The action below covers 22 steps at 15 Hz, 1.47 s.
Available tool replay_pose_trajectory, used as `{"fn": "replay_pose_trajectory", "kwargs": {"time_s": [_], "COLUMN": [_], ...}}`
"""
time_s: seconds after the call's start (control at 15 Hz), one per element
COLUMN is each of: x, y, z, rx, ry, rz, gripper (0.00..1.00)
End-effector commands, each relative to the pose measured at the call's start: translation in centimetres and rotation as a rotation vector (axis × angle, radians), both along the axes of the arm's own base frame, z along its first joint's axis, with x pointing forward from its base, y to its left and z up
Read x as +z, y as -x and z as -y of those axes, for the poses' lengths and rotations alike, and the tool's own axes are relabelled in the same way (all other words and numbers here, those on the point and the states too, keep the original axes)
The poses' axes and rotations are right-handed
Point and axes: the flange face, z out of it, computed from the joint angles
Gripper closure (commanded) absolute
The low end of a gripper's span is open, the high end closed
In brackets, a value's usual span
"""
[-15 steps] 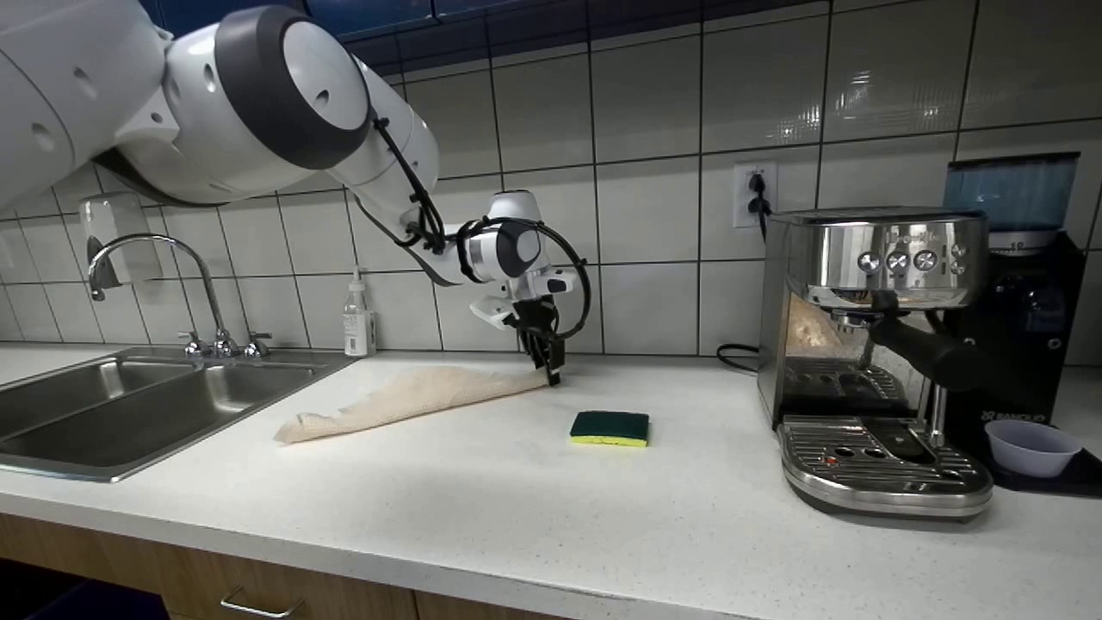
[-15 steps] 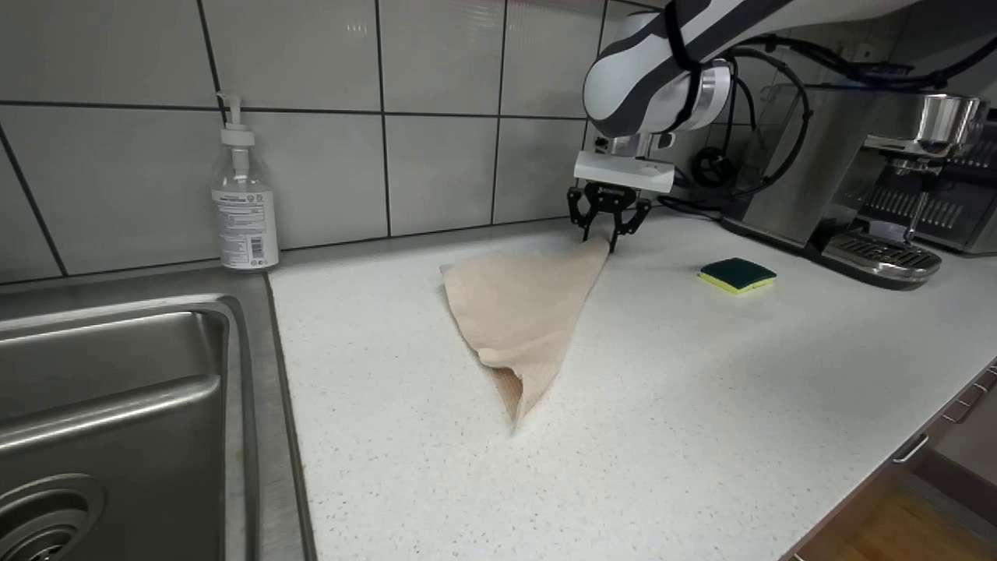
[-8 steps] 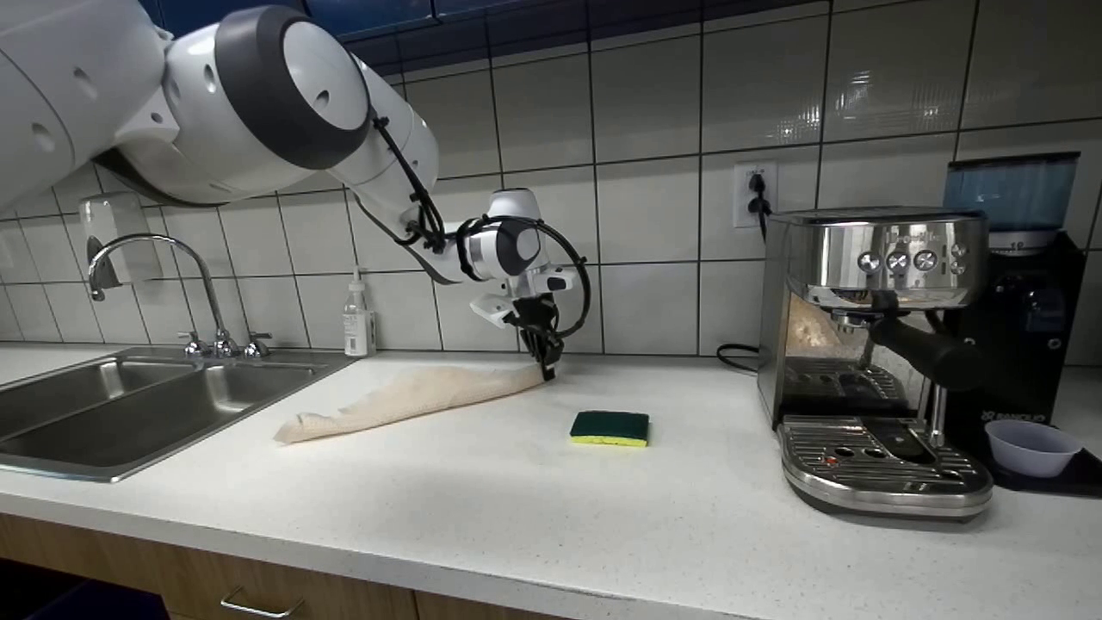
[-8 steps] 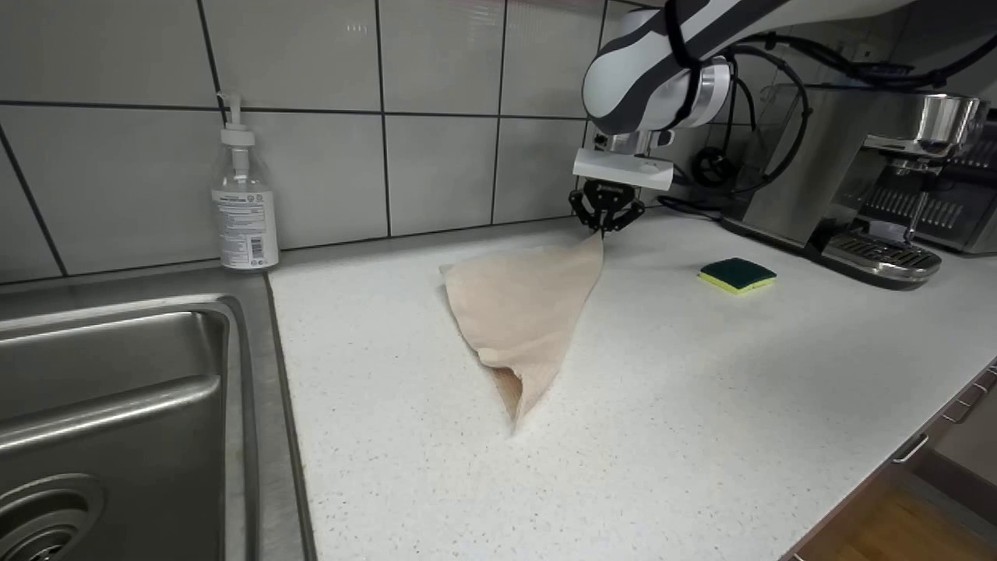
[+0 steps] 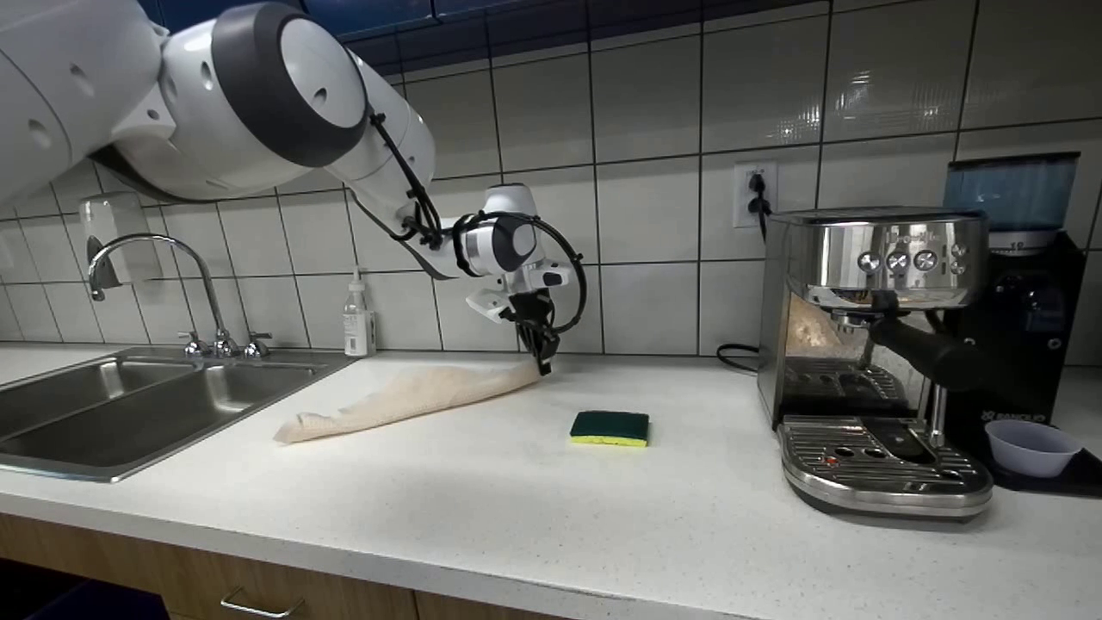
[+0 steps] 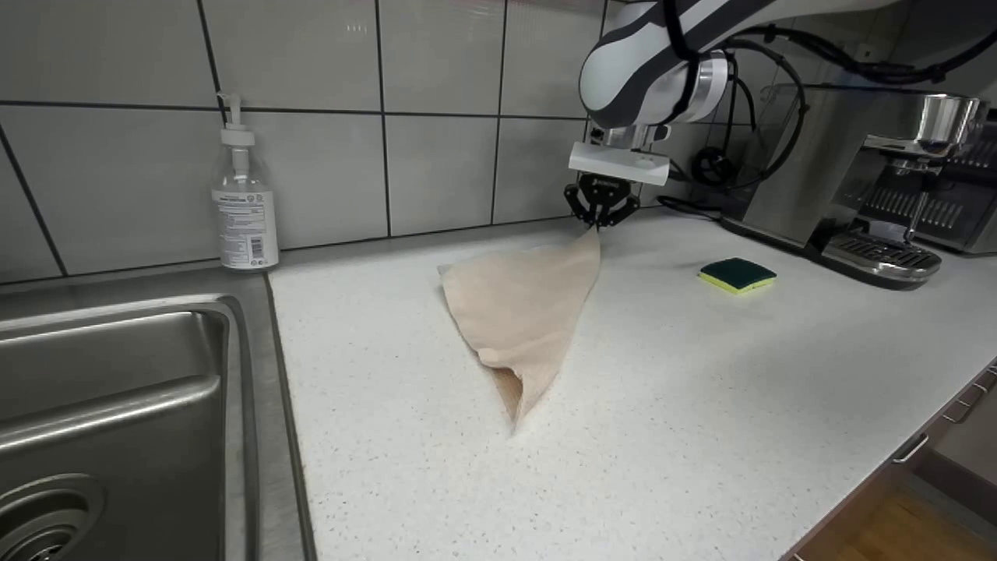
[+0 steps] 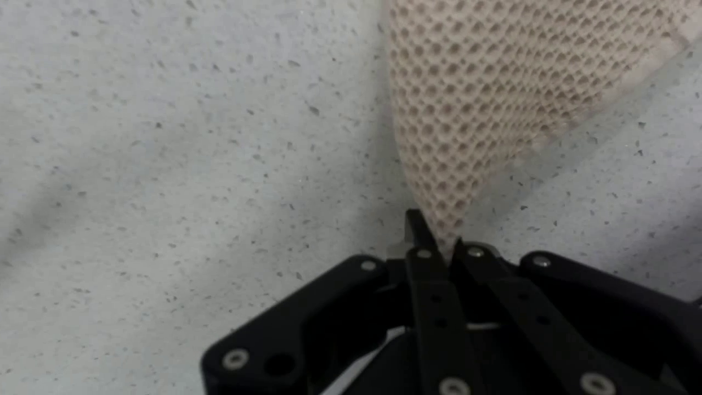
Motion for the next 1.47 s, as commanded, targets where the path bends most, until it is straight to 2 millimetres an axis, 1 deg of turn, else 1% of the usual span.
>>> {"fn": "replay_pose_trajectory", "kwargs": {"time_s": [0.0, 0.4, 0.73, 1.07, 1.4], "x": [1.7, 3.2, 4.2, 5.2, 6.0], "y": [0.2, 0.4, 1.1, 2.5, 4.4], "z": [-0.7, -1.5, -2.6, -4.2, -6.0], "rx": [-0.001, 0.006, 0.017, 0.031, 0.051], "ry": [-0.025, -0.026, -0.023, -0.021, -0.023], "rz": [0.024, 0.050, 0.071, 0.088, 0.101], "gripper": [0.99, 0.99, 0.99, 0.99, 0.99]}}
